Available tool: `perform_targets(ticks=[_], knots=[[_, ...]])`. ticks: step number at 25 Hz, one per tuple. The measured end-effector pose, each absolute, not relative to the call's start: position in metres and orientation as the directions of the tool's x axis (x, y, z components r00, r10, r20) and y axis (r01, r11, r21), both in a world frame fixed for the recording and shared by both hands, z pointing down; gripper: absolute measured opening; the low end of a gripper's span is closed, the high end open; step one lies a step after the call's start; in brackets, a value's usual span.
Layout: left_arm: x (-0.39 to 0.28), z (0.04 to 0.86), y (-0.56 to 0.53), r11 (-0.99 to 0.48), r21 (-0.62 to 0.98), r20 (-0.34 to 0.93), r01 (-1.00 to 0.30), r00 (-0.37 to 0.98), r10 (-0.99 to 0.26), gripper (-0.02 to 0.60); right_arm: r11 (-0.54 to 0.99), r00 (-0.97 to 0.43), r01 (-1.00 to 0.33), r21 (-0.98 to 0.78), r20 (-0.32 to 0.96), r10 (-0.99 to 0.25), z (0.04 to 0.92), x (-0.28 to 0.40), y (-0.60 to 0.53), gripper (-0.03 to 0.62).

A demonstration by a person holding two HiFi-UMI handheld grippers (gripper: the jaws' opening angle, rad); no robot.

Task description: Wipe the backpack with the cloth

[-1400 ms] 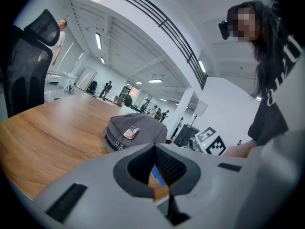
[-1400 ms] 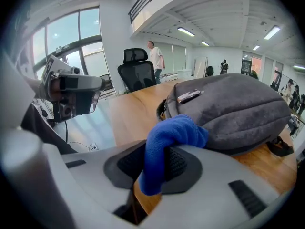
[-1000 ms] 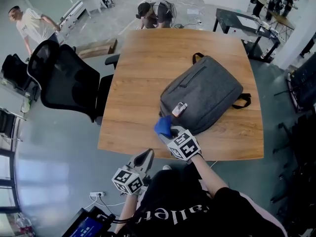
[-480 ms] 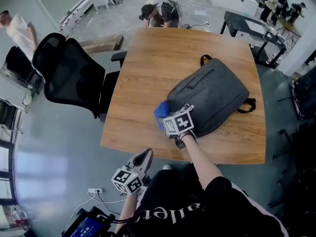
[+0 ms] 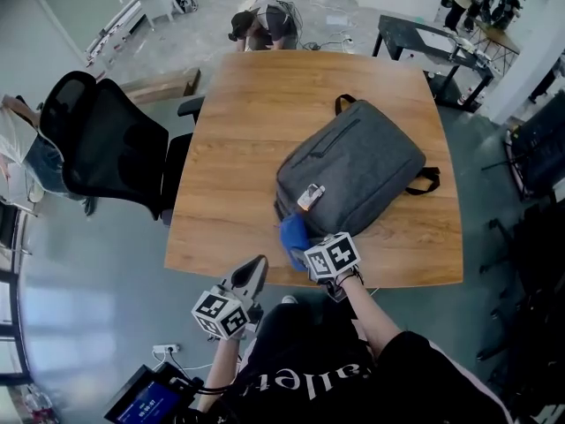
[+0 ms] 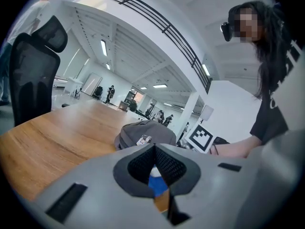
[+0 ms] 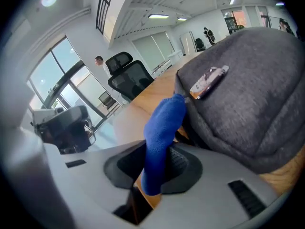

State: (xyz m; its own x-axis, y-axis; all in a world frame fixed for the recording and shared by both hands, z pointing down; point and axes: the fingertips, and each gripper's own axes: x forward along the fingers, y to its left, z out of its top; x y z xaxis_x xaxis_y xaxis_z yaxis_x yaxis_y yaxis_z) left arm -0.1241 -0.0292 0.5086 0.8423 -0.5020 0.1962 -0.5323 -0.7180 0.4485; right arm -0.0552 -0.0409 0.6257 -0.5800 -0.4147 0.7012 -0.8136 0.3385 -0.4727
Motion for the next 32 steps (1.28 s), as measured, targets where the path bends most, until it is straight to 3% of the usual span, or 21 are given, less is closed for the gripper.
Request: perform_targets(ticks=[7,11,19,27,32], knots=[[-0.103,0.477,-0.043,-0.724,0.435,0.167,-0.535,0.838,-0.519,0.001,0.376,-0.582,-0.807,-0.456,0.721,-0.375,0.607,-0.023,0.004,0.087],[-0.055,0.484,-0.038,-0.712,0.437,0.159,-0.549,0.827,-0.54,0.002,0.416,-0.587,-0.794,-0.444,0.736,-0.336,0.611,0.028,0.028,0.087],[0.037,0.477,-0.039,-0.722,0.431,0.127,-0.541,0.829,-0.545,0.002,0.514,-0.686,-0.714,-0.476,0.622,-0.377,0.555,0.118,0.023,0.087],[0.095,0.478,-0.044,-0.712,0.438,0.15,-0.549,0.826,-0.544,0.002,0.537,-0.475,-0.83,-0.153,0.701,-0.533,0.517,0.327,-0.064,0.087],[0.108,0.489,-0.05,-0.7,0.437,0.19,-0.565,0.819,-0.542,0.002,0.607,-0.405,-0.794,0.041,0.709,-0.578,0.498,0.407,-0.151,0.087]])
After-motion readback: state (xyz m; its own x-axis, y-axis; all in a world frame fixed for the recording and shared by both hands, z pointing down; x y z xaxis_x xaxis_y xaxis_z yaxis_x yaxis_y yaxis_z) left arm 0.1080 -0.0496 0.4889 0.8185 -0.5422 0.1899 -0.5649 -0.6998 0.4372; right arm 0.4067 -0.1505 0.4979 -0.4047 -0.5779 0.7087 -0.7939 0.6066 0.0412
